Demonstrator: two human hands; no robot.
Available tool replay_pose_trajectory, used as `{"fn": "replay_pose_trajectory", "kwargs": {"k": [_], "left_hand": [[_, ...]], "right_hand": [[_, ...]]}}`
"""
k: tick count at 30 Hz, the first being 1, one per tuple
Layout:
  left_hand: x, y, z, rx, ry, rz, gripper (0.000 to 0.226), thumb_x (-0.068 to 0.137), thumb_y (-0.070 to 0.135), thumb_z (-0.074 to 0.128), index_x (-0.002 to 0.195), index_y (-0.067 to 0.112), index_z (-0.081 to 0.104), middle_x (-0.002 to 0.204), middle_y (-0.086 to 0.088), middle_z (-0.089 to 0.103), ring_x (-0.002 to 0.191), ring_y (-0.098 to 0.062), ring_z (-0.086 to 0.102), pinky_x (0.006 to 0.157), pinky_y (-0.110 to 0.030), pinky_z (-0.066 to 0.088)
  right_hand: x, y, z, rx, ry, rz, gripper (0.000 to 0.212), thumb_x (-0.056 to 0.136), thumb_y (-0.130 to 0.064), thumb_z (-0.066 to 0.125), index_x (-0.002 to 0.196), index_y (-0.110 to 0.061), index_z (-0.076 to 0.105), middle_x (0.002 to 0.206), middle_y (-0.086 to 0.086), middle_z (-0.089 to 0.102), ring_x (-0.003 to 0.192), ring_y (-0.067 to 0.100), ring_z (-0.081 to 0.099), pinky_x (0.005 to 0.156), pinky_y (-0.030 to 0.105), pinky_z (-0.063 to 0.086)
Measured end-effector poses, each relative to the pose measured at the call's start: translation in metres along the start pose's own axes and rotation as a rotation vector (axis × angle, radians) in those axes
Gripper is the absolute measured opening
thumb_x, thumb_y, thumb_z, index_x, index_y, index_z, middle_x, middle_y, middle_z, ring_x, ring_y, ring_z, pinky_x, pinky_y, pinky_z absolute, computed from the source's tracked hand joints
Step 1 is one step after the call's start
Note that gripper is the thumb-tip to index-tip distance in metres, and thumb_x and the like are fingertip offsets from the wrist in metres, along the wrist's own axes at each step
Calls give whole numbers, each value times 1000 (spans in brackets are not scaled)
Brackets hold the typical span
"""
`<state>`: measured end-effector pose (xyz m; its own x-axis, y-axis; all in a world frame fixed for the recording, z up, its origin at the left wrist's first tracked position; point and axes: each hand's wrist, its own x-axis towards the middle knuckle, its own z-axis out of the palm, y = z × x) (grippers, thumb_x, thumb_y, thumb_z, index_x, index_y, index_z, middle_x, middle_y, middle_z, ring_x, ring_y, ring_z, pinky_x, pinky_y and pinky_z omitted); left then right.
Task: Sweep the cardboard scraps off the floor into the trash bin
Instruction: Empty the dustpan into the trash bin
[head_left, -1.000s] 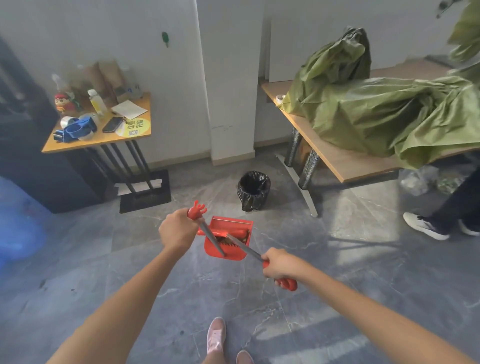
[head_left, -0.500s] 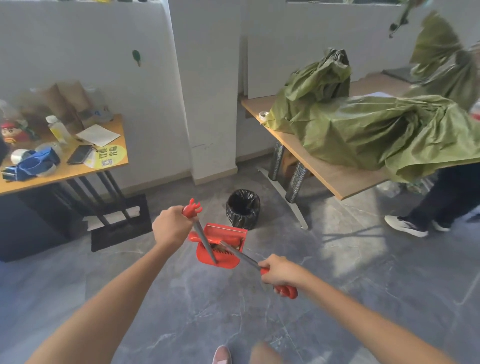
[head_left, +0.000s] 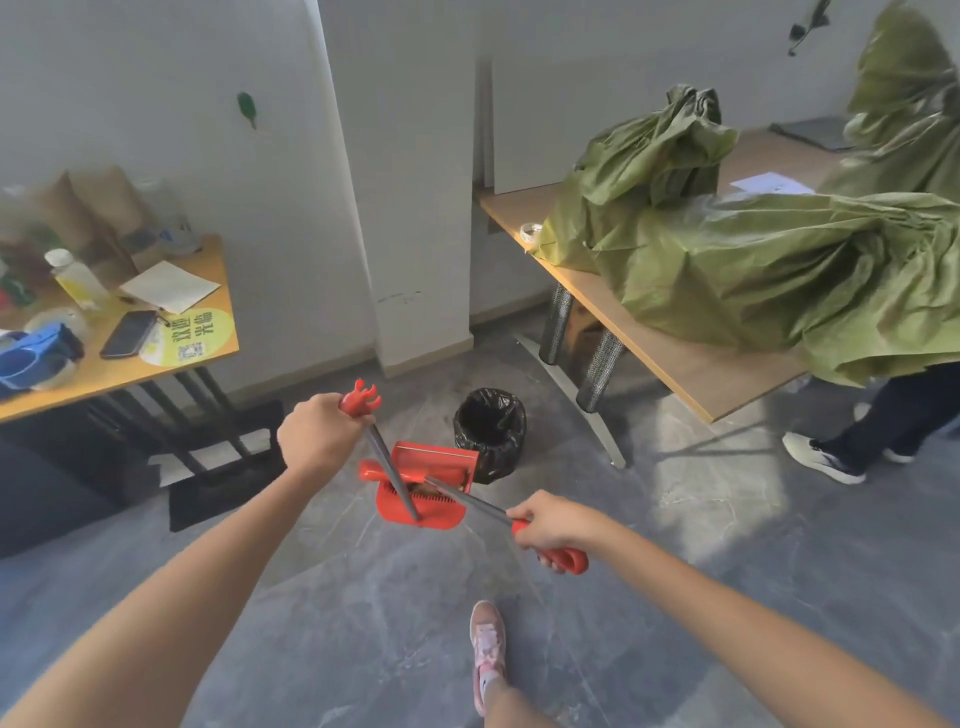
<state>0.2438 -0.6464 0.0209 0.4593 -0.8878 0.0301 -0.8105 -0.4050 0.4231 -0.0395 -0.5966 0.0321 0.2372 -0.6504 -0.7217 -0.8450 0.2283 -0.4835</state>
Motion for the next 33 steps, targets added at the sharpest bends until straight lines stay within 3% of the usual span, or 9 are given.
{"fn": "replay_pose_trajectory", "kwargs": {"k": [4, 11, 14, 17, 19, 23, 33], "left_hand": [[50, 20, 3, 43, 15, 19, 25, 70, 48, 69, 79, 25, 72, 64, 0, 64, 70, -28, 64, 59, -28, 45], [136, 67, 3, 122, 40, 136, 28, 69, 46, 71, 80, 21, 71, 74, -8, 70, 77, -33, 65, 65, -33, 49], [165, 79, 4, 150, 44, 205, 27, 69, 45, 71, 70, 19, 66, 70, -7, 68, 75, -34, 64, 62, -32, 45], [182, 94, 5, 195, 48, 317, 42, 72, 55, 61, 59, 16, 55, 64, -9, 64, 68, -37, 62, 56, -31, 39], [191, 105, 5, 231, 52, 395, 45, 73, 57, 51, 60, 14, 56, 65, -12, 65, 67, -38, 62, 55, -30, 37], [209, 119, 11, 326, 6, 537, 26, 79, 44, 62, 77, 18, 68, 76, -11, 70, 76, -36, 66, 58, -29, 36], [231, 119, 32, 467, -44, 748, 26, 79, 43, 63, 77, 18, 61, 74, -10, 68, 73, -36, 65, 54, -28, 30]], "right_hand": [[37, -16, -34, 51, -13, -9, 54, 89, -5, 40, 141, -15, 43, 58, 7, 46, 21, 5, 40, 33, 12, 34], [101, -36, -103, 187, -2, -17, 56, 91, -3, 41, 145, -18, 40, 60, 8, 43, 27, 9, 40, 31, 11, 33], [119, -40, -125, 265, 14, -21, 52, 92, -3, 44, 143, -17, 42, 61, 7, 43, 37, 11, 41, 32, 13, 34], [131, -42, -141, 338, 48, -17, 50, 91, -2, 45, 140, -9, 45, 58, 8, 41, 39, 12, 39, 35, 15, 34], [135, -40, -151, 416, 55, -8, 48, 91, -1, 45, 138, -6, 46, 59, 9, 41, 44, 13, 37, 36, 16, 33], [142, -29, -174, 572, 98, 41, 47, 90, 0, 50, 135, -11, 51, 59, 8, 43, 35, 9, 39, 36, 16, 34], [145, 14, -219, 1176, 141, 210, 45, 96, -2, 46, 139, -15, 44, 69, 11, 43, 26, 2, 35, 25, 11, 29]]}}
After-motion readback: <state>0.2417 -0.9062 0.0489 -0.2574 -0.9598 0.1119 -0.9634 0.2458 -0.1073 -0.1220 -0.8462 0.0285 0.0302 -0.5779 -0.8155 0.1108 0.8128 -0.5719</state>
